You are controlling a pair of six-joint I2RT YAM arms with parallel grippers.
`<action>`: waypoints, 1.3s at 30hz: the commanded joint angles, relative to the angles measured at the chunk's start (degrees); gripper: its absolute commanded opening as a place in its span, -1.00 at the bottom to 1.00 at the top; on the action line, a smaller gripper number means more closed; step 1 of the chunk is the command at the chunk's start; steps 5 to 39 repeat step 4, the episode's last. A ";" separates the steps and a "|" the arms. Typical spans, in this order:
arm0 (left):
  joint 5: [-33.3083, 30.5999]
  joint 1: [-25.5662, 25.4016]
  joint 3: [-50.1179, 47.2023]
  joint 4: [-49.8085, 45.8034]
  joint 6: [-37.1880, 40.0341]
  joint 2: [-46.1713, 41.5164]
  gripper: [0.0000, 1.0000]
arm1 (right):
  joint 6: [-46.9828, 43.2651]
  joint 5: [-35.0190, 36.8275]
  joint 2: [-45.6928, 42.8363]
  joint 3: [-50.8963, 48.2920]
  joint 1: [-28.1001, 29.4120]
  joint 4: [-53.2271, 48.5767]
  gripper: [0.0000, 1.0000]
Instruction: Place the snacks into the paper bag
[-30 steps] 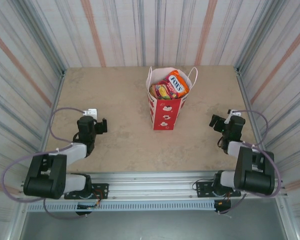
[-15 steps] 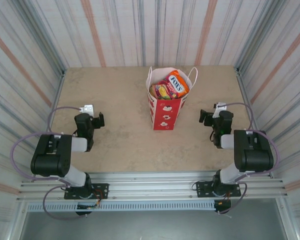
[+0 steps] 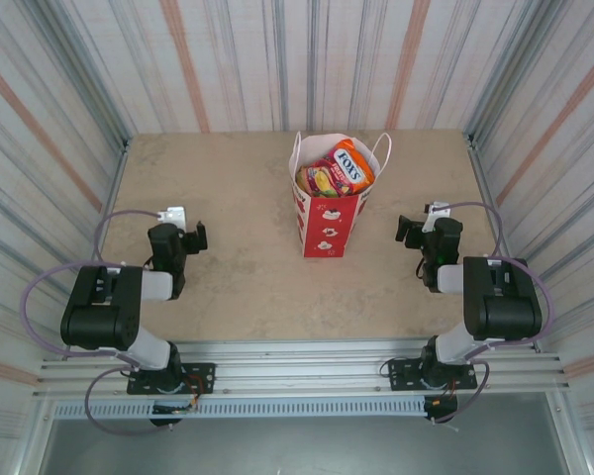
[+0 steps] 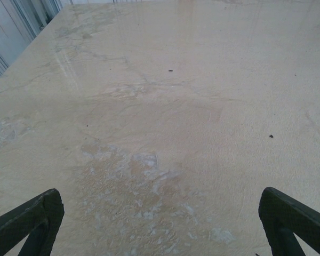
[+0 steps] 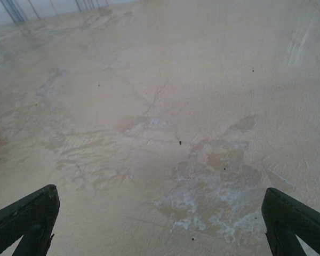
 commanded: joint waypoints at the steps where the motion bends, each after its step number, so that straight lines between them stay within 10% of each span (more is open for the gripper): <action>1: 1.21 0.25 1.20 -0.29 -0.22 -0.67 0.97 | -1.35 0.64 0.17 0.96 -0.27 -0.40 0.98; 39: 0.72 -0.12 0.83 0.34 0.07 -0.85 0.97 | -1.34 0.56 0.14 0.92 -0.30 -0.40 0.98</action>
